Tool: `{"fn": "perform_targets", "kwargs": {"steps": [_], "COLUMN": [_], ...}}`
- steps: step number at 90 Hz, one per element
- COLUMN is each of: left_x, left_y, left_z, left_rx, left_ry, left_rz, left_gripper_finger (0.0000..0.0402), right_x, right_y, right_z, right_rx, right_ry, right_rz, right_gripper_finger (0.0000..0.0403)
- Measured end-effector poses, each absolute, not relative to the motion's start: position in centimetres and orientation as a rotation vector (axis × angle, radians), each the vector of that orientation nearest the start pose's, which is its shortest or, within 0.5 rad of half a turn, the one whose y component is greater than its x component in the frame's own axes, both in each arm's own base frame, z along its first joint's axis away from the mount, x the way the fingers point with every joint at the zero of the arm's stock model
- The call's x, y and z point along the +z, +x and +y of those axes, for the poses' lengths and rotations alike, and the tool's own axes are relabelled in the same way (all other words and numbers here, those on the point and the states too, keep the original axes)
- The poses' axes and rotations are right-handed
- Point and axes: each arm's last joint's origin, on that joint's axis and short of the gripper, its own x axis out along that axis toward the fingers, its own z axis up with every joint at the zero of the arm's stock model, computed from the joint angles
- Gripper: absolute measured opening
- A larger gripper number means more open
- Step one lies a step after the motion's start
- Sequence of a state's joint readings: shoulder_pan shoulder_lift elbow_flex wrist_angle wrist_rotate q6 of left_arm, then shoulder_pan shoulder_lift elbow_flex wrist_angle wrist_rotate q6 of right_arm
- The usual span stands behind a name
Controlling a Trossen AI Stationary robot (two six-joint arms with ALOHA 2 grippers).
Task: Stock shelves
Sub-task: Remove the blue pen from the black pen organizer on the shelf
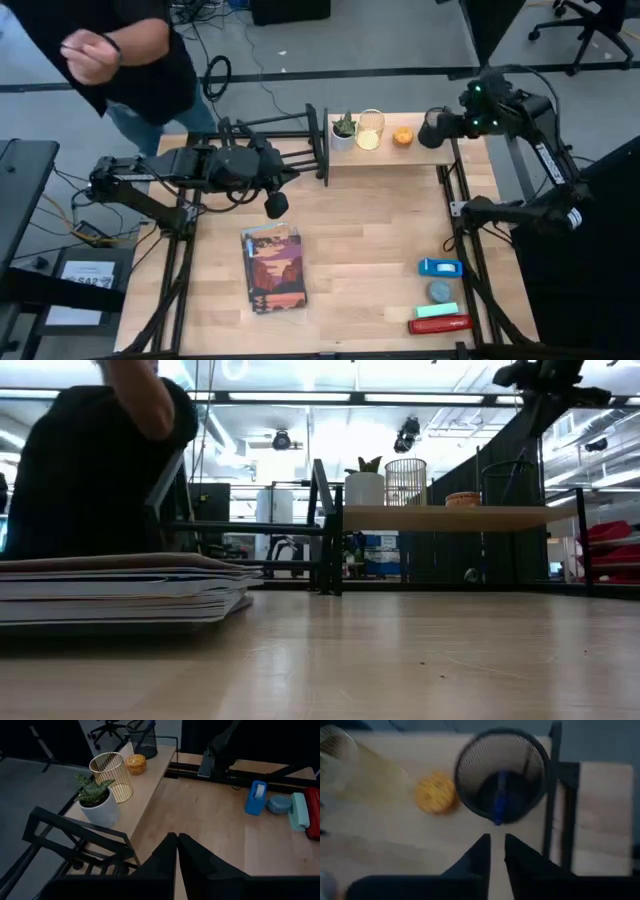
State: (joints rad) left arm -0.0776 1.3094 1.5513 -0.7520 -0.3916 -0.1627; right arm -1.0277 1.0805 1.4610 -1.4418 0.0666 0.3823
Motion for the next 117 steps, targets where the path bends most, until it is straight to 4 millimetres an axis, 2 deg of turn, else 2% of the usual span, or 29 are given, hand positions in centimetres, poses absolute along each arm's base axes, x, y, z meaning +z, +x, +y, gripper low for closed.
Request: {"fn": "perform_targets", "kwargs": {"steps": [20,33,42,76,117], "left_x": [42.9,42.9,42.9,42.9,42.9], "left_y": [25.8,25.8,25.8,25.8,25.8], "left_z": [-0.9,-0.9,-0.9,-0.9,-0.9], "left_rx": [0.346,0.346,0.346,0.346,0.347], "left_ry": [-0.038,-0.038,-0.038,-0.037,-0.037], "left_rz": [0.471,0.471,0.471,0.471,0.471], "left_gripper_finger": [0.0,0.0,0.0,0.0,0.0], "right_x": [39.0,38.8,38.8,38.4,38.5], "right_y": [8.8,9.0,9.0,9.3,9.5], "right_z": [-14.9,-15.2,-15.2,-15.6,-15.8], "right_rx": [-1.171,-1.196,-1.202,-1.27,-1.303], "right_ry": [0.848,0.854,0.859,0.879,0.903], "right_rz": [0.894,0.91,0.898,0.866,0.812], "right_gripper_finger": [0.0166,0.0194,0.0185,0.0104,0.0085]}}
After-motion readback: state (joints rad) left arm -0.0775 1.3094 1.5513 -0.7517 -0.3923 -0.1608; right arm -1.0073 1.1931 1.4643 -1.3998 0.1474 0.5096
